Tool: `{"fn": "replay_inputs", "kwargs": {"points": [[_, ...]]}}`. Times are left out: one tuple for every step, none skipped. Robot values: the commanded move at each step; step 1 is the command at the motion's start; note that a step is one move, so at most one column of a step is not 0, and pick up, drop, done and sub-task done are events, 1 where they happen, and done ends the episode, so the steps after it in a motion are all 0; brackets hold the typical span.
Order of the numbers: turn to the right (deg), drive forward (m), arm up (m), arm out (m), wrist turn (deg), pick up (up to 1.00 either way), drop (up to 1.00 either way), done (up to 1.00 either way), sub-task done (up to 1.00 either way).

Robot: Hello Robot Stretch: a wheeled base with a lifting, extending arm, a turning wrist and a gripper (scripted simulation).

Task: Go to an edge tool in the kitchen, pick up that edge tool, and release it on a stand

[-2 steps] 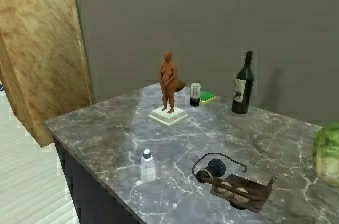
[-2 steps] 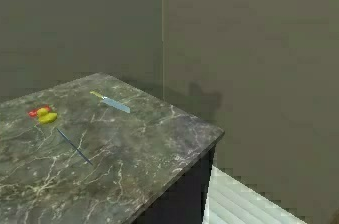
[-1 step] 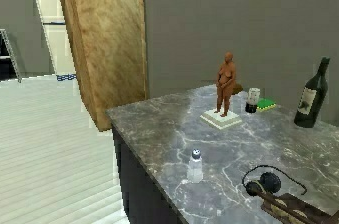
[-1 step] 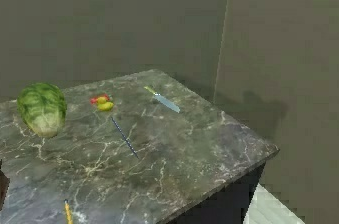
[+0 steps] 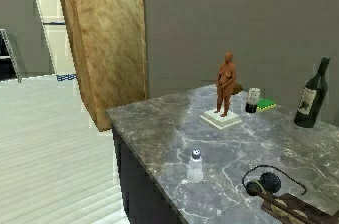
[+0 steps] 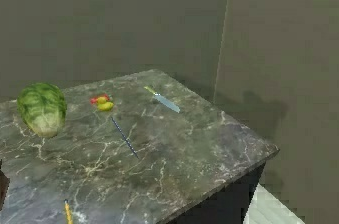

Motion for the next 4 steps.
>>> {"fn": "replay_inputs", "kwargs": {"points": [[0.0, 0.0, 0.38, 0.0, 0.0, 0.0, 0.0, 0.0, 0.0], [0.0, 0.0, 0.0, 0.48, 0.0, 0.0, 0.0, 0.0, 0.0], [0.0, 0.0, 0.0, 0.0, 45.0, 0.0, 0.0, 0.0, 0.0], [0.0, 0.0, 0.0, 0.0, 45.0, 0.0, 0.0, 0.0, 0.0]]}}
